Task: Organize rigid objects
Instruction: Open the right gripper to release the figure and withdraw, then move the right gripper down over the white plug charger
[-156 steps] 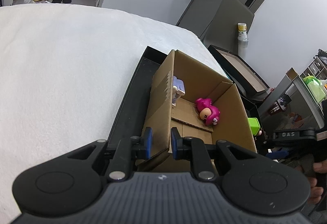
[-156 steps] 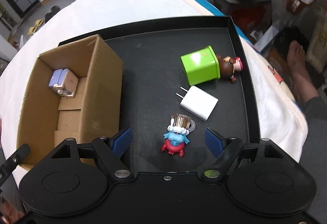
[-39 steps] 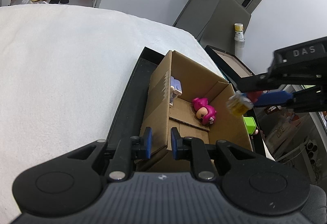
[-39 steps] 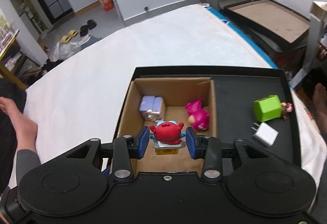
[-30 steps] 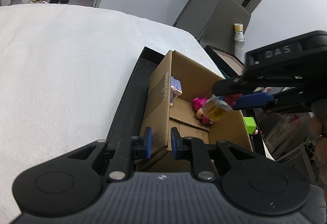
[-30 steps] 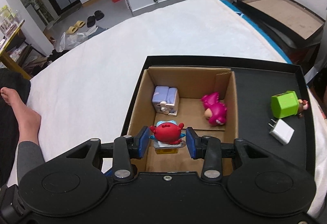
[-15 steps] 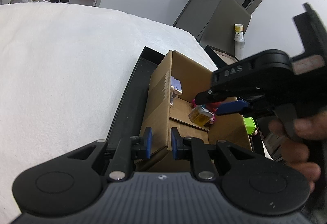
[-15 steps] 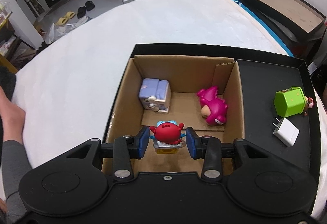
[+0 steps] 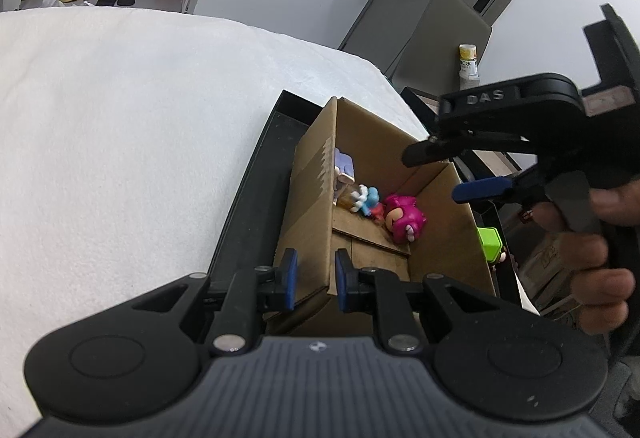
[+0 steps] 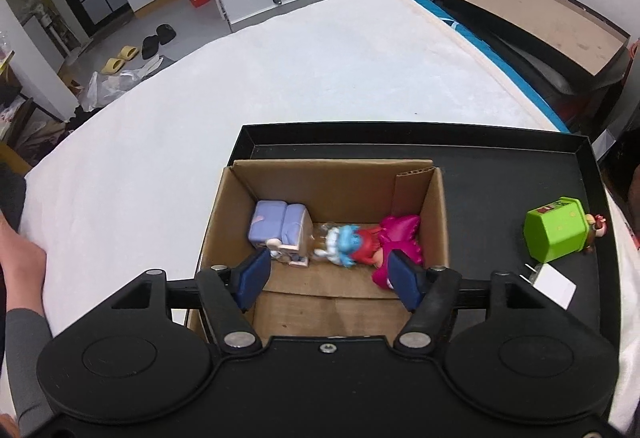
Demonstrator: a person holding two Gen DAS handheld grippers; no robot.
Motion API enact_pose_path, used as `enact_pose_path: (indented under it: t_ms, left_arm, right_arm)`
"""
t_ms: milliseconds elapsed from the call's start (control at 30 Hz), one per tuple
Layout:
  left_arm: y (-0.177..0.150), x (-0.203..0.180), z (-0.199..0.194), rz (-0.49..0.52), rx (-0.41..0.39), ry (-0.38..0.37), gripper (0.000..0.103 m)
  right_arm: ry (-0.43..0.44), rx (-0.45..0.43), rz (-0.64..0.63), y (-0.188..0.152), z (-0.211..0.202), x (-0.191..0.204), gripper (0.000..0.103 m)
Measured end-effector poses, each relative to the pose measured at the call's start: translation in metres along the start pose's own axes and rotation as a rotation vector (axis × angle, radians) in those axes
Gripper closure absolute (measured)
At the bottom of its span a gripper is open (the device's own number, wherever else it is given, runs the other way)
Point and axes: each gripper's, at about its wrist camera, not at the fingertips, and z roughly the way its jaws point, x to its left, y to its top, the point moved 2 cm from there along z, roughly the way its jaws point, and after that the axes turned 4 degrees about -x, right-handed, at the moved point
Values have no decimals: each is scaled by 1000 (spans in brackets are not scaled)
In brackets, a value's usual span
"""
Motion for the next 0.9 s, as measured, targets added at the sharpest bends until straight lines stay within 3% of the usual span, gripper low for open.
enact_pose_path:
  t_ms: [300, 567, 900]
  left_arm:
    - [0, -2, 0, 14, -3, 12, 84]
    - [-2, -9, 0, 36, -10, 34, 84]
    - [-2, -9, 1, 44, -15, 48, 85]
  right_arm:
    - [15, 3, -11, -1, -20, -15, 37]
    - [26, -16, -28, -1, -41, -31, 24]
    - [10, -48, -46, -7, -63, -60, 17]
